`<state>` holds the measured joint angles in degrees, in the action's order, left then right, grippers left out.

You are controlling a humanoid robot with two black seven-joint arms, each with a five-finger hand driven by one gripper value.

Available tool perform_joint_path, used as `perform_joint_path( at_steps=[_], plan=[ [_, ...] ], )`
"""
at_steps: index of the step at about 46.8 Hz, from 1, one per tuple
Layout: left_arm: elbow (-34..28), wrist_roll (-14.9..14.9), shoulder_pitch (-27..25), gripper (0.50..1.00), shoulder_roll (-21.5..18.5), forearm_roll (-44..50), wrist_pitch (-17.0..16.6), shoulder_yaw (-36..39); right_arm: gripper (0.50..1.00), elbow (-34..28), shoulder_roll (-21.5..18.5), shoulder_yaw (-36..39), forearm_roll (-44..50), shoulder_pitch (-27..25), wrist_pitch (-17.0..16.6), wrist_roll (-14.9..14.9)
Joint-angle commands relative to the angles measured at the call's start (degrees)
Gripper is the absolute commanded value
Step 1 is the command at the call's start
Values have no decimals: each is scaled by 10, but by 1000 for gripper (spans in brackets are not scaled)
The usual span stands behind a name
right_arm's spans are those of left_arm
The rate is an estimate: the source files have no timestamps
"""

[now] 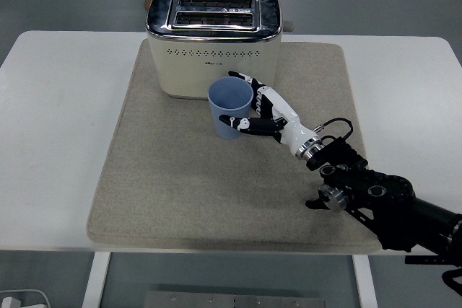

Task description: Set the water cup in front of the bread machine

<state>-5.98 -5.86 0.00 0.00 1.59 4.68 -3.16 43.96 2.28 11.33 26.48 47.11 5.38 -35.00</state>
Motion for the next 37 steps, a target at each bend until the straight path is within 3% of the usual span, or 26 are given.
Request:
perform_joint_path(
  at_steps=[1, 37],
  plan=[
    [0, 0, 0, 1000, 0, 0, 1, 0, 915, 1, 8, 0, -2, 0, -1, 0],
    [0, 1, 0, 1000, 0, 0, 0, 0, 917, 22, 56, 3, -2, -10, -7, 0]
  ],
)
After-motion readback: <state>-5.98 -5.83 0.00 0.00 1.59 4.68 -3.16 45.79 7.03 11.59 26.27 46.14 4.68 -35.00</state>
